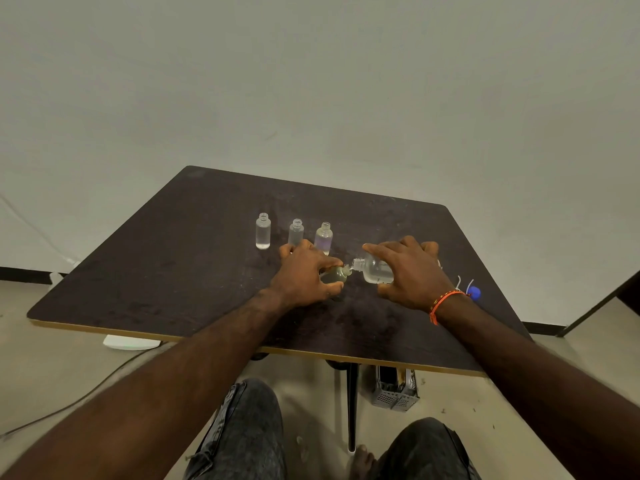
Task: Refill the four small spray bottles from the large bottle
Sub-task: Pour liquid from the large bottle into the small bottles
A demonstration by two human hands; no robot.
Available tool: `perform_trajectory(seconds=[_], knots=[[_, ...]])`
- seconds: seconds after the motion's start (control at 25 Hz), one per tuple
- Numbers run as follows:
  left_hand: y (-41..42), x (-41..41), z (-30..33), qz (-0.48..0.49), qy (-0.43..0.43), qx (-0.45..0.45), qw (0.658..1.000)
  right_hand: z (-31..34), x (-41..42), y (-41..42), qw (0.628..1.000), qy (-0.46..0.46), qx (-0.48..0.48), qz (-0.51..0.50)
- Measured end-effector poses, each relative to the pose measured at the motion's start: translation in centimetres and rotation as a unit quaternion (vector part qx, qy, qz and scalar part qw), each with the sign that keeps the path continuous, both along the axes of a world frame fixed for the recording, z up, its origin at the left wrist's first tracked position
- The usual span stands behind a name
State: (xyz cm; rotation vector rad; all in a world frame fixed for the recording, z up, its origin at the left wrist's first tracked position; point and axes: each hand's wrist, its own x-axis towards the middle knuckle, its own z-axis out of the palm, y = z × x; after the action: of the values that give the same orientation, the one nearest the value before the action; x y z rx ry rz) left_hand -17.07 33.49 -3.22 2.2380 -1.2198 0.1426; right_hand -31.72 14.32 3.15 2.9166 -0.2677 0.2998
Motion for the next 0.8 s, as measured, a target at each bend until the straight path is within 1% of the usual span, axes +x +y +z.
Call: perform_trajectory(seconds=[0.28, 0.8], knots=[[0.13, -0.21, 0.11, -0.002, 0.002, -0.008, 1.0, 0.16, -0.12, 0.03, 1.0, 0.004, -0.002, -0.002], [-0.11, -0.32, 0.42, -0.005, 0.006, 0.007, 1.0, 0.84, -0.26, 0.1, 1.0, 0.006, -0.023, 0.011]])
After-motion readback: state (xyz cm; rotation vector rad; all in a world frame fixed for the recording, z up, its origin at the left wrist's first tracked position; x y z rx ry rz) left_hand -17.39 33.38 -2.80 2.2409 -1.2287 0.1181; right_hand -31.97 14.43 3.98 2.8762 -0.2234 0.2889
